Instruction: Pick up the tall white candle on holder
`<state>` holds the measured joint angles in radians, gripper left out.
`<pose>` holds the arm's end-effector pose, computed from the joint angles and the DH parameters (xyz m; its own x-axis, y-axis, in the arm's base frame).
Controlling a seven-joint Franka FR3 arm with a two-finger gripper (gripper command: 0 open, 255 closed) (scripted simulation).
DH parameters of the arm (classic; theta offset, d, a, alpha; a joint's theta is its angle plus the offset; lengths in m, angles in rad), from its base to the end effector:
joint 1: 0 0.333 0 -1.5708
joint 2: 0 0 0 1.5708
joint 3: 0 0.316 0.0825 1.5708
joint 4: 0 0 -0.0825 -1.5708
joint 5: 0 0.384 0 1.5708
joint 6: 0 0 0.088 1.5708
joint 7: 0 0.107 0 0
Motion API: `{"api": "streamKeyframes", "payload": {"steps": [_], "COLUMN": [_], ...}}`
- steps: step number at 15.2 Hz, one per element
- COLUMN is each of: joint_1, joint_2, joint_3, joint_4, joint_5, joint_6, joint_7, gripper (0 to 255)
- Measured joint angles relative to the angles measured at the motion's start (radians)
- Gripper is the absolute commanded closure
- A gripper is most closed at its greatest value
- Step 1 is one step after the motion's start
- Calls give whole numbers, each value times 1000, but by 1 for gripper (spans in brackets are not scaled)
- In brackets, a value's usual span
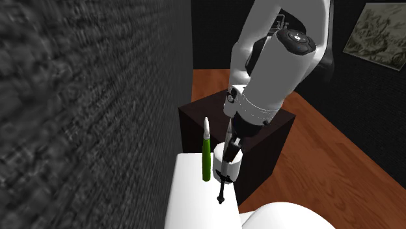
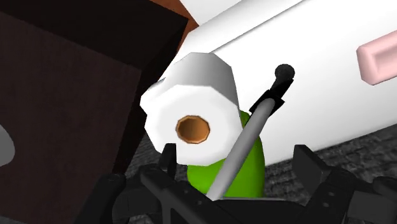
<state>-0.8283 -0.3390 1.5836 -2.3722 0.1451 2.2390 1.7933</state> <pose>0.3530 0.3283 0.3107 0.3945 -0.8837 0.2517 -0.9172 -0.3953 0.0496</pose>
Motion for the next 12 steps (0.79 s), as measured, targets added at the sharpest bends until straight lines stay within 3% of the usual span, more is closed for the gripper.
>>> {"api": "streamKeyframes", "payload": {"steps": [3, 5, 7, 12], "joint_1": [-307, -428, -473, -532], "joint_2": [-83, -164, -200, -254], "joint_3": [298, 406, 451, 525], "joint_4": [94, 167, 184, 195], "joint_5": [84, 160, 196, 251], "joint_6": [13, -2, 6, 45], "joint_7": [50, 60, 58, 43], "gripper": [0, 0, 0, 0]}}
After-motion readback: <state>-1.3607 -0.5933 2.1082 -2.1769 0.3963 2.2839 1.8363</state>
